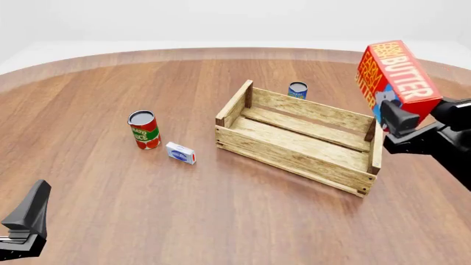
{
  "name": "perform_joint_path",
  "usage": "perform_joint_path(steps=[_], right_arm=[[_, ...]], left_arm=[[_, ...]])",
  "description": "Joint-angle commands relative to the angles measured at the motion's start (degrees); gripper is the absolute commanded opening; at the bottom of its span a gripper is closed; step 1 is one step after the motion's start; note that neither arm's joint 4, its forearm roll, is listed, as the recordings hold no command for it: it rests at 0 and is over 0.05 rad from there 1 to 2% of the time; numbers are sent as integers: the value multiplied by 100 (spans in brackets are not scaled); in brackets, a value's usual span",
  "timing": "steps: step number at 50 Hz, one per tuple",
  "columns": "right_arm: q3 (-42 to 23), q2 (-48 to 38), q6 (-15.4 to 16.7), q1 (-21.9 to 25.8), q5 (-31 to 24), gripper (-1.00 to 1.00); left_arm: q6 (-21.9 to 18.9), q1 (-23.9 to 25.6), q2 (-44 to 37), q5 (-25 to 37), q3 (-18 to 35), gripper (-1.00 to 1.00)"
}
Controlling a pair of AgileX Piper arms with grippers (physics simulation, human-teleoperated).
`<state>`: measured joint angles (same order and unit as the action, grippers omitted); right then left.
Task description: Pick up the butter and put it in the tray.
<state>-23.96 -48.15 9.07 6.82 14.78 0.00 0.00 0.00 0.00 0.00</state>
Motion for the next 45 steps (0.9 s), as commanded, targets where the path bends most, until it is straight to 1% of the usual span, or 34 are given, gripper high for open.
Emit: perform_joint_path(steps=[1,7,14,19,20,29,45], right_arm=[[-277,-464,-123,115,242,-100],[-377,-873,-141,179,481,-100],[-546,-1205,-135,269,586,-100],[-618,-1346,-142,218,675,-100],[-685,-1539,-154,249,759,-100],[-896,-2028,-169,365,961,-100],[-1210,-2655,-159,524,1083,-100]], left_arm=[[0,0,0,0,0,100],[0,0,0,0,0,100],[0,0,0,0,0,100],[0,0,0,0,0,100],[0,0,0,0,0,100],[0,0,0,0,0,100],[0,0,0,0,0,100]])
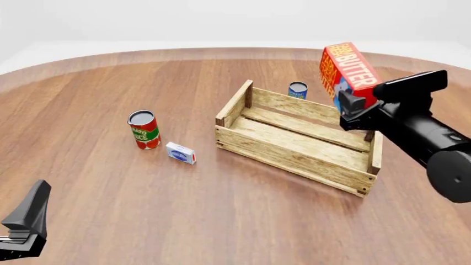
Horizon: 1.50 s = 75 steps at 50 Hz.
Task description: Pick up the butter and put it in the tray.
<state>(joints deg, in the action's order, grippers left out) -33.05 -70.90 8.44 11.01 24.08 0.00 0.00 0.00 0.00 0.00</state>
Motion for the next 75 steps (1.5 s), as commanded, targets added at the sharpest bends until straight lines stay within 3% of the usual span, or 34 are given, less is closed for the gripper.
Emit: perform_joint_path(steps=[1,48,75], right_arm=[[-317,-410,-95,107,159,-100],[-836,-1892,-353,353,680,-100],[-1015,-2596,-341,187,693,-100]], left_arm=[[0,0,0,0,0,100],[0,0,0,0,0,100],[0,0,0,0,0,100]])
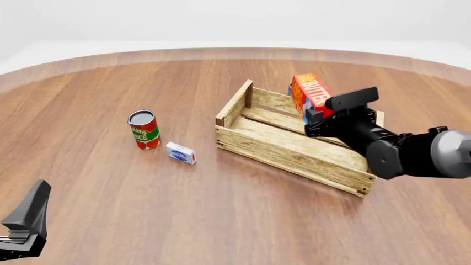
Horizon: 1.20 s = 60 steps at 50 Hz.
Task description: Pick up the butter and put it in the tray.
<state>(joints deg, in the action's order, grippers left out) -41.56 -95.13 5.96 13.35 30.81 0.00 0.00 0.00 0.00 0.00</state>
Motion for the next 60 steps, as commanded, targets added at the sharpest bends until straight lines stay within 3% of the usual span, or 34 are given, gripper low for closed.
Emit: perform_joint_path(steps=[1,60], right_arm=[[-170,-191,-93,-44,18,-100],[-173,-773,-305,-107,70,-100]], left_arm=[[0,0,0,0,0,100],[0,0,0,0,0,100]])
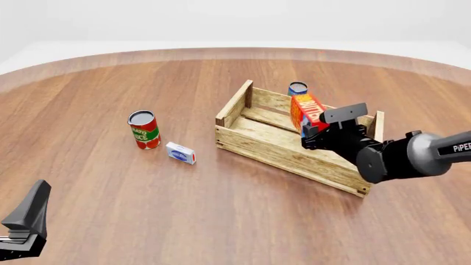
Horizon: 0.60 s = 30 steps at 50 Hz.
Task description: Pick up the butter and put it in the tray.
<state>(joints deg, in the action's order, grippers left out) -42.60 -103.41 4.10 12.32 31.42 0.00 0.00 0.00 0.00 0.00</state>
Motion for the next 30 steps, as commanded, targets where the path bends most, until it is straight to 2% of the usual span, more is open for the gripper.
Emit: perform_joint_path(steps=[1,30], right_arm=[[-69,55,-118,-5,8,-100],[-107,-181,-204,14,-2,-100]], left_arm=[[0,0,0,0,0,100],[0,0,0,0,0,100]])
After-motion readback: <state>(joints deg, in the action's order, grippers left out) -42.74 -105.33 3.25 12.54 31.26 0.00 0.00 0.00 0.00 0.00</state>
